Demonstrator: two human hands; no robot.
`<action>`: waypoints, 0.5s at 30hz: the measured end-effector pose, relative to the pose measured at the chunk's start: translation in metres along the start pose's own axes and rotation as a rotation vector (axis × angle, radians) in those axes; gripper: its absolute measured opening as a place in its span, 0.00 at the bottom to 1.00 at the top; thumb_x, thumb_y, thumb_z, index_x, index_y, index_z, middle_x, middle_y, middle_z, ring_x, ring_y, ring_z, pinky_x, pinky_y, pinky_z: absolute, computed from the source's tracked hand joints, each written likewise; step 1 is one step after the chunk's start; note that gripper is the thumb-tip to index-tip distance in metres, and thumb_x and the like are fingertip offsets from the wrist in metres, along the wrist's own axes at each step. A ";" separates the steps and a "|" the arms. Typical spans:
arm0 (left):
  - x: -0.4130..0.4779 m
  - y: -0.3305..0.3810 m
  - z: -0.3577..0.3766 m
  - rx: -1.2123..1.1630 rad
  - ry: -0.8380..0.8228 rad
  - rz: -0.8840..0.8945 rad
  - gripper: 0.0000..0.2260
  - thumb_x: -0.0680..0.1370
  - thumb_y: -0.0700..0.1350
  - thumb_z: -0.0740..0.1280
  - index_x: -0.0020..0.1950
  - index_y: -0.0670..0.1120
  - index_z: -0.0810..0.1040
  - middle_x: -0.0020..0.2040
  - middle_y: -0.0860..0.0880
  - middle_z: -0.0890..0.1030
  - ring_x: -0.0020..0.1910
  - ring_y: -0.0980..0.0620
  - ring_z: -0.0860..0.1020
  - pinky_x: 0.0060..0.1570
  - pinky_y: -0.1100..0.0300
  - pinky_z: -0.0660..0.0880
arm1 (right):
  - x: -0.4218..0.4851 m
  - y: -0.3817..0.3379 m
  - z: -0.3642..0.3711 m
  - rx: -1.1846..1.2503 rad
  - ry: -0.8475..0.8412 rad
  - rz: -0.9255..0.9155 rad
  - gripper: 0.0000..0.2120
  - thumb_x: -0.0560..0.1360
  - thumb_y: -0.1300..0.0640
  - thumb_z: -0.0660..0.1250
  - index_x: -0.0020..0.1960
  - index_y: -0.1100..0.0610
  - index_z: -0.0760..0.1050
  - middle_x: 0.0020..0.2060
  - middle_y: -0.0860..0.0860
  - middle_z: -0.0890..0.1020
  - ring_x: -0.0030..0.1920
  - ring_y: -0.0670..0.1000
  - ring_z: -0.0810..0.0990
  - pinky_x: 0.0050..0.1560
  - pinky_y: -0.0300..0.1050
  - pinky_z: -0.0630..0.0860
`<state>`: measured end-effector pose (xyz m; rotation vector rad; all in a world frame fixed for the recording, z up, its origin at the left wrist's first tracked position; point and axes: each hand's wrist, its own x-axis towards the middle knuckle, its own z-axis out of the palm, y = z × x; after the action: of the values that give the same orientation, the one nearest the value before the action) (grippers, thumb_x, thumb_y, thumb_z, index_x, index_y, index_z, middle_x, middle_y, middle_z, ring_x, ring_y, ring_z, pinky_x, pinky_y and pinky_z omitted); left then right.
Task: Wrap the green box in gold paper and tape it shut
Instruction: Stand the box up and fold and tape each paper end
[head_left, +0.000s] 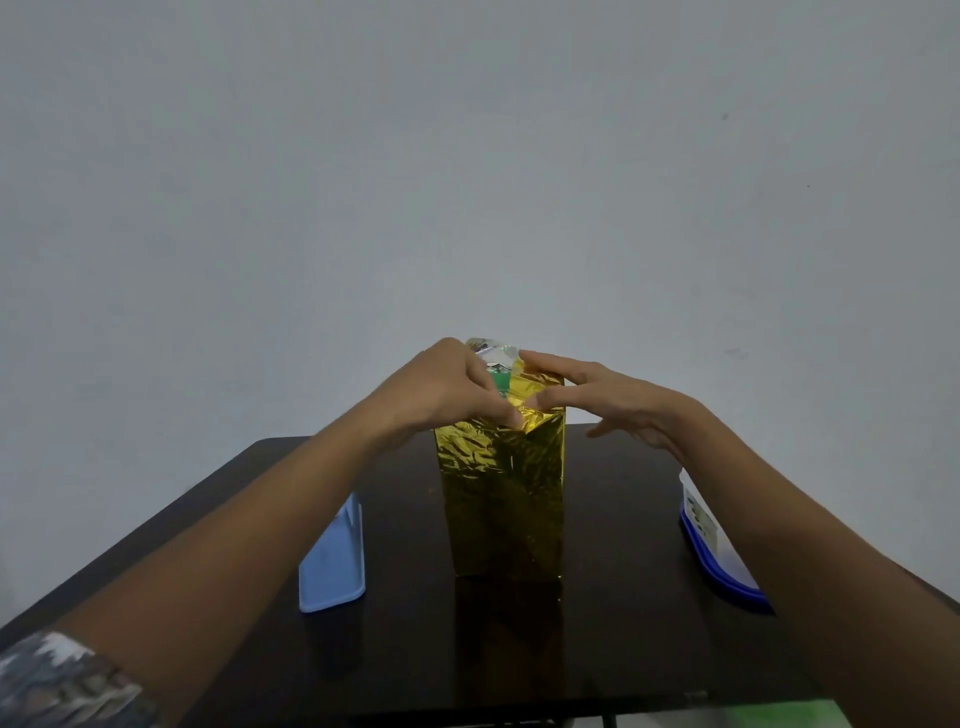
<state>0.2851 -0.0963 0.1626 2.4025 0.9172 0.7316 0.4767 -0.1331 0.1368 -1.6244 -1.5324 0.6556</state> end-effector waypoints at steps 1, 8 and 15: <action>0.000 -0.002 -0.001 -0.043 -0.008 -0.016 0.07 0.67 0.46 0.77 0.38 0.43 0.85 0.53 0.45 0.78 0.46 0.57 0.72 0.42 0.60 0.69 | -0.001 -0.001 0.000 -0.003 0.000 0.001 0.30 0.74 0.49 0.68 0.71 0.35 0.60 0.73 0.46 0.60 0.71 0.53 0.60 0.62 0.60 0.65; 0.000 -0.002 -0.006 -0.087 0.000 -0.050 0.07 0.69 0.45 0.75 0.40 0.41 0.84 0.51 0.49 0.78 0.44 0.60 0.70 0.40 0.63 0.68 | -0.005 -0.004 0.002 -0.011 -0.008 -0.009 0.30 0.74 0.48 0.67 0.72 0.36 0.59 0.74 0.47 0.58 0.72 0.54 0.59 0.63 0.61 0.63; 0.007 -0.003 -0.021 -0.146 0.295 -0.003 0.17 0.72 0.50 0.73 0.58 0.46 0.78 0.64 0.48 0.73 0.53 0.57 0.69 0.38 0.66 0.64 | -0.009 -0.006 0.005 0.008 -0.008 -0.029 0.30 0.75 0.48 0.66 0.72 0.36 0.58 0.74 0.48 0.59 0.72 0.55 0.58 0.66 0.64 0.61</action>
<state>0.2757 -0.0846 0.1789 2.2012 0.9424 1.1335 0.4681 -0.1417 0.1377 -1.5923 -1.5538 0.6524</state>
